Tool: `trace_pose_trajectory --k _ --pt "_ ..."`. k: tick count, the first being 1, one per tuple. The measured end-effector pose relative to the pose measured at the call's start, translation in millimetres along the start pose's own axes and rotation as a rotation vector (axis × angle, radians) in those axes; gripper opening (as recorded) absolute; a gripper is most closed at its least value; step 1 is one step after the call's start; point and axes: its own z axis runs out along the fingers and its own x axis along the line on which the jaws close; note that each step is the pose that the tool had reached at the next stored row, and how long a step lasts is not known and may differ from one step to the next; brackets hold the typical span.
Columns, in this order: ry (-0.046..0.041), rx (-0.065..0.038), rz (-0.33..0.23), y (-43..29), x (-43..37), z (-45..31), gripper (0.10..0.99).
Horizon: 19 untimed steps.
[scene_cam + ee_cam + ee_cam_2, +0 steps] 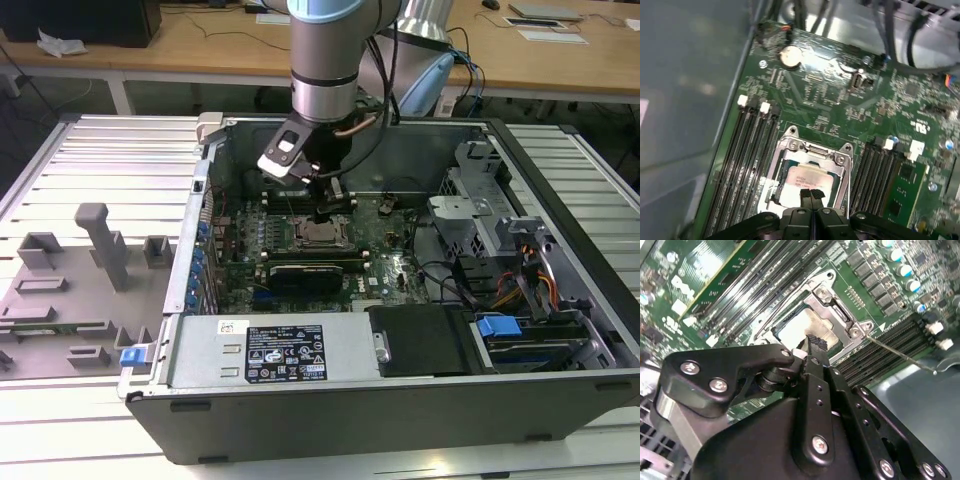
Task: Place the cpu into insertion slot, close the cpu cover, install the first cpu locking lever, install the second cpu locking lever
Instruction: 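Close the cpu cover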
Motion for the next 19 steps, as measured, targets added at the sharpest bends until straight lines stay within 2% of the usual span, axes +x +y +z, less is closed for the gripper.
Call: trace_pose_trajectory --k 4,6,7,16,19 --pt "0.0034 -0.003 -0.098 0.0 0.0 0.2 0.106" --pt "0.0056 -0.005 -0.165 0.0 0.0 0.3 0.106" --pt "0.0075 -0.007 -0.218 0.0 0.0 0.4 0.106" --pt "0.0145 -0.014 -0.426 0.0 0.0 0.8 0.106" --pt "0.0179 -0.017 -0.525 0.0 0.0 1.0 0.106"
